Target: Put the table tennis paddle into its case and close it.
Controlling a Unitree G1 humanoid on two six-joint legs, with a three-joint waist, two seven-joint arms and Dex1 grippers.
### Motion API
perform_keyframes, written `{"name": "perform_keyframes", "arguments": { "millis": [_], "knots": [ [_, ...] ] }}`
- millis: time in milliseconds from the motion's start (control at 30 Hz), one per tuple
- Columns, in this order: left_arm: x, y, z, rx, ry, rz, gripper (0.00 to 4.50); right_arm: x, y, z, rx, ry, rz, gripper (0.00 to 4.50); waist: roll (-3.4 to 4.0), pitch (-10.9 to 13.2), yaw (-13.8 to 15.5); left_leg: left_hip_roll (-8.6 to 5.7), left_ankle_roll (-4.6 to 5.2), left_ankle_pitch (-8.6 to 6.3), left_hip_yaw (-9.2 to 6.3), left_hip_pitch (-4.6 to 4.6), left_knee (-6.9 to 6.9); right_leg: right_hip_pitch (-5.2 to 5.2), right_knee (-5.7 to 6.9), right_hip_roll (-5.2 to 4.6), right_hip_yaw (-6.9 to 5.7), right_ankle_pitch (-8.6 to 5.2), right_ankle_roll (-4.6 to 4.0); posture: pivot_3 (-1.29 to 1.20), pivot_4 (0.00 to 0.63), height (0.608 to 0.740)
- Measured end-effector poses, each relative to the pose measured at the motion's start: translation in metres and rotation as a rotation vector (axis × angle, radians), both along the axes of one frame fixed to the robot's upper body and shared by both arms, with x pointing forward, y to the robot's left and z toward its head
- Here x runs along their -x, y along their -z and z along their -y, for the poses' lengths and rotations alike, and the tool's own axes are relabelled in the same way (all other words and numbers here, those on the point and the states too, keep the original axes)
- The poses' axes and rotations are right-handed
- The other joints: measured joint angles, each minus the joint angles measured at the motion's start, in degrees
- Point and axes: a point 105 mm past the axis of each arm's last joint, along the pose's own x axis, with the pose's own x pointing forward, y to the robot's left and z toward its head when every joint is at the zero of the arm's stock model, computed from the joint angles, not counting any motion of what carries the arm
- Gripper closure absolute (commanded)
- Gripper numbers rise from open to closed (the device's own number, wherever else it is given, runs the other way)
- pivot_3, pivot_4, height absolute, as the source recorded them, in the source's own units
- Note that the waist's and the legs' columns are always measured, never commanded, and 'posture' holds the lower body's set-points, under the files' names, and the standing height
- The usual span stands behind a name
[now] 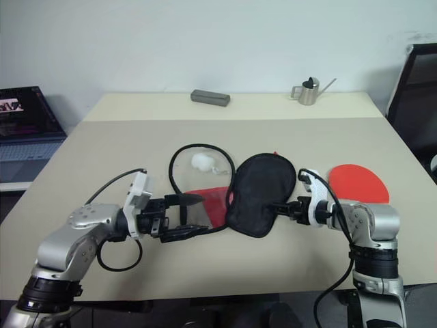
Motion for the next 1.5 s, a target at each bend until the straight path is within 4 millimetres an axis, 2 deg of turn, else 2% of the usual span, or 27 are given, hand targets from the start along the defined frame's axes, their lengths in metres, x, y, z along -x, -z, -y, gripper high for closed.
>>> {"name": "perform_keyframes", "arguments": {
  "millis": [367,400,467,800,833,1200,1500],
  "knots": [
    [0.000,0.000,0.000,0.000,-0.002,0.001,0.00,0.007,-0.002,-0.034,-0.047,-0.082,0.026,0.06,0.00,0.0,0.0,0.04,0.00,0.00,-0.01,-0.01,-0.02,0.00,-0.02,0.04,-0.01,0.00,-0.01,0.00,0.150,0.740],
    [0.000,0.000,0.000,0.000,-0.002,0.001,0.00,0.006,-0.002,-0.035,-0.045,-0.084,0.031,0.22,0.00,0.0,0.1,0.03,0.00,0.00,-0.01,-0.01,-0.02,0.00,-0.02,0.04,-0.01,0.00,-0.01,0.00,0.150,0.740],
    [0.000,0.000,0.000,0.000,-0.003,0.001,0.00,0.005,-0.003,-0.035,-0.039,-0.079,0.043,0.64,0.00,0.0,0.1,0.02,0.00,0.00,-0.01,-0.02,-0.01,0.00,-0.03,0.03,-0.01,0.00,-0.01,0.00,0.150,0.740],
    [0.004,0.008,-0.006,-0.017,-0.015,-0.029,0.00,-0.005,-0.002,-0.015,0.047,-0.075,0.022,4.22,0.00,0.0,0.1,0.03,0.00,0.00,0.00,-0.02,-0.01,-0.01,-0.03,0.03,-0.01,0.00,-0.01,0.00,0.150,0.740],
    [0.004,0.008,-0.006,-0.019,-0.016,-0.028,0.00,-0.007,-0.003,-0.013,0.058,-0.081,0.022,4.46,0.00,0.0,0.1,0.03,0.00,0.00,0.00,-0.01,-0.01,-0.01,-0.03,0.03,0.00,0.00,-0.01,0.00,0.150,0.740],
    [0.006,0.007,-0.005,-0.021,-0.017,-0.025,0.00,-0.032,-0.011,-0.005,0.158,-0.140,0.053,4.46,0.00,0.0,0.1,0.02,0.00,0.00,0.00,-0.03,-0.01,-0.01,-0.05,0.03,-0.01,0.00,-0.01,0.00,0.150,0.740],
    [0.005,0.008,-0.005,-0.022,-0.028,-0.024,0.00,-0.044,-0.012,0.015,0.235,-0.140,0.059,4.46,0.00,0.0,0.1,0.03,0.00,0.00,-0.01,-0.06,-0.02,-0.01,-0.09,0.02,-0.02,0.00,-0.01,0.00,0.150,0.740]
  ]
}}
